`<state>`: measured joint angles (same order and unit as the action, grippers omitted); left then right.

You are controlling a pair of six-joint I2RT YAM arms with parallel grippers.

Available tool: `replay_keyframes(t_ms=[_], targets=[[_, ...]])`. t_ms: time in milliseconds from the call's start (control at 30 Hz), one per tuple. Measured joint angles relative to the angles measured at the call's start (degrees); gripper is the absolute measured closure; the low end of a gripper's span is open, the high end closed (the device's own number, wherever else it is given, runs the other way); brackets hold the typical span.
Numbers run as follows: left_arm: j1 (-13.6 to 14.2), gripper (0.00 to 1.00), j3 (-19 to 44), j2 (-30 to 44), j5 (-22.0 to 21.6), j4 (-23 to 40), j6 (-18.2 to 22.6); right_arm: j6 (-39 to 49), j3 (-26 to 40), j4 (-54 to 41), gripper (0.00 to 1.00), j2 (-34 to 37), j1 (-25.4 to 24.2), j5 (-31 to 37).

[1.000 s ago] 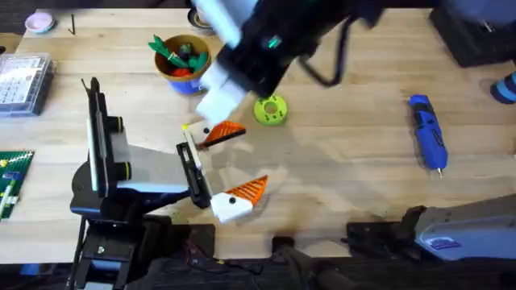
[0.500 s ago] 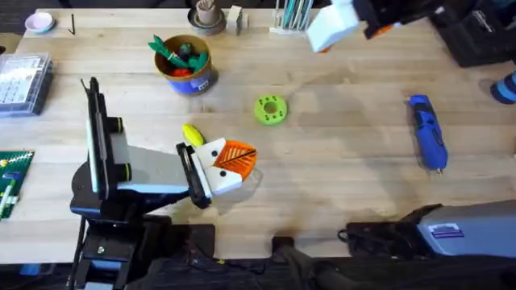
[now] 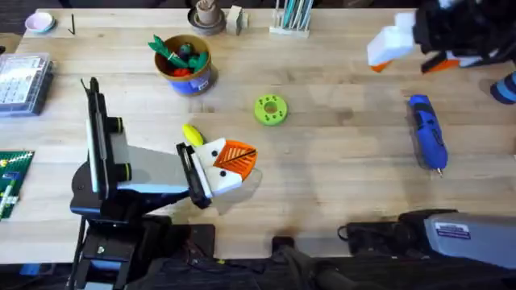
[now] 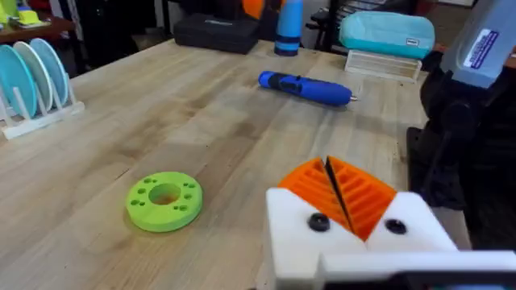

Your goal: Pick up the gripper from the table and insert it into the empty holder that is missing its gripper. Then pick up a screw, insert it into the mounting hole, and use the screwdriver to tighten it. Finally, clean up the table by picking up the vegetable and placing it into the bucket.

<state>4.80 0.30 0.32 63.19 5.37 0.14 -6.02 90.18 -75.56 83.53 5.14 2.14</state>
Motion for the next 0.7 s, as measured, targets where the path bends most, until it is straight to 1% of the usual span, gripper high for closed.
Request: replay_keyframes(t_ms=[133,400,567,700], targets=[[0.0,0.988,0.0,0.0,0.0,0.0,0.0,0.4,-6.4,1.8,0.04,-2.3,-6.8,0.2],[0.0,0.988,0.0,0.0,0.0,0.0,0.0,7.4,-13.9,8.1,0.04,-2.7,-19.1,0.4],[0.0,0.988,0.0,0.0,0.0,0.0,0.0,14.1,-15.7,11.1,0.037,-2.4,-26.0,0.6],[0.0,0.988,0.0,0.0,0.0,0.0,0.0,17.5,-15.8,11.9,0.037,-0.8,-28.8,0.9]])
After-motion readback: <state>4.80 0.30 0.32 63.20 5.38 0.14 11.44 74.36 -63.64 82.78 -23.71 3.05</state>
